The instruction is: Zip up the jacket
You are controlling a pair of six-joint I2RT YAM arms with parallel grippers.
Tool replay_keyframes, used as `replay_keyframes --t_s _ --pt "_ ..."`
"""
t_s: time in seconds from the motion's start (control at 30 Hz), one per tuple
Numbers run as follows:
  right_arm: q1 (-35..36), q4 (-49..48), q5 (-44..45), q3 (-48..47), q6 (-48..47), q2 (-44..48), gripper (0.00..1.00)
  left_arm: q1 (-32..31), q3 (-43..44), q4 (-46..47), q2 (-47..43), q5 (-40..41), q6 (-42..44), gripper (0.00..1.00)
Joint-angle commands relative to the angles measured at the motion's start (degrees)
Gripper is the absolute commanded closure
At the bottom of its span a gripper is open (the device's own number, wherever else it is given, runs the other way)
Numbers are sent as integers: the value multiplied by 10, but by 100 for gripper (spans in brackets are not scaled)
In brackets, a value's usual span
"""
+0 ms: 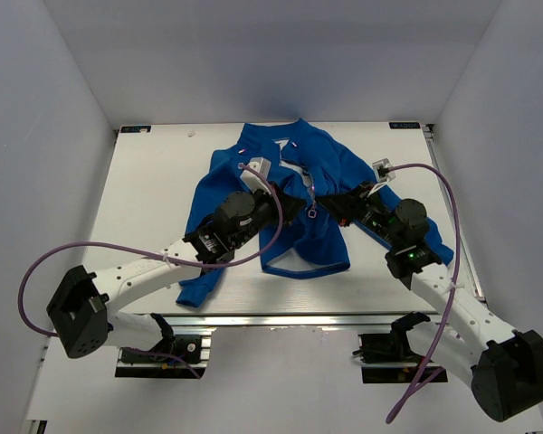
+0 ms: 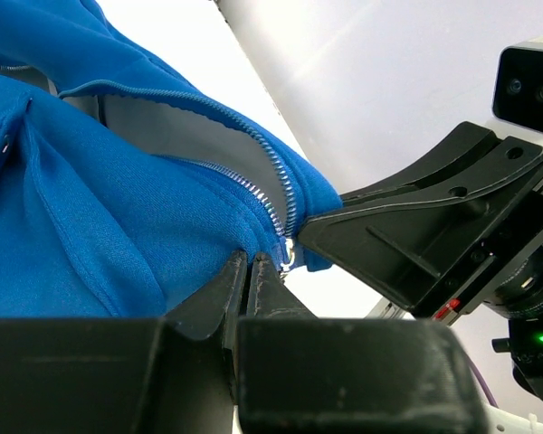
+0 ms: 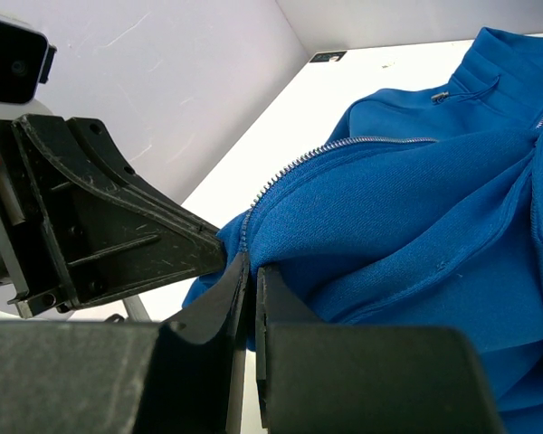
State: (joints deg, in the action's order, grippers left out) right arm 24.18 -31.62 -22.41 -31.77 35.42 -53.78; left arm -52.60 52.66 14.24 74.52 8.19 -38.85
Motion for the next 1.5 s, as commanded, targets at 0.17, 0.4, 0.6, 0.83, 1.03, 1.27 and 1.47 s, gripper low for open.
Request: replay_keyframes --t_s 0.17,0.4,0.6,0.83,1.03,1.27,1.47 --pt "5 -34 -4 -30 2 19 100 1 -15 32 -41 15 6 100" --pt "5 -34 -16 -33 5 11 100 1 -14 49 -39 11 7 100" --pt "5 -42 -25 -34 15 10 100 1 -17 56 -32 10 8 100" --pt "5 -49 -27 -33 23 10 100 1 -17 62 -26 3 6 100" --pt "5 -59 -18 -29 34 13 100 1 -18 70 -24 -12 5 100" --pt "4 -61 -4 -27 41 24 100 1 -28 73 -25 -7 3 100" --pt "6 -53 -3 -26 45 29 100 1 -33 69 -31 10 2 100"
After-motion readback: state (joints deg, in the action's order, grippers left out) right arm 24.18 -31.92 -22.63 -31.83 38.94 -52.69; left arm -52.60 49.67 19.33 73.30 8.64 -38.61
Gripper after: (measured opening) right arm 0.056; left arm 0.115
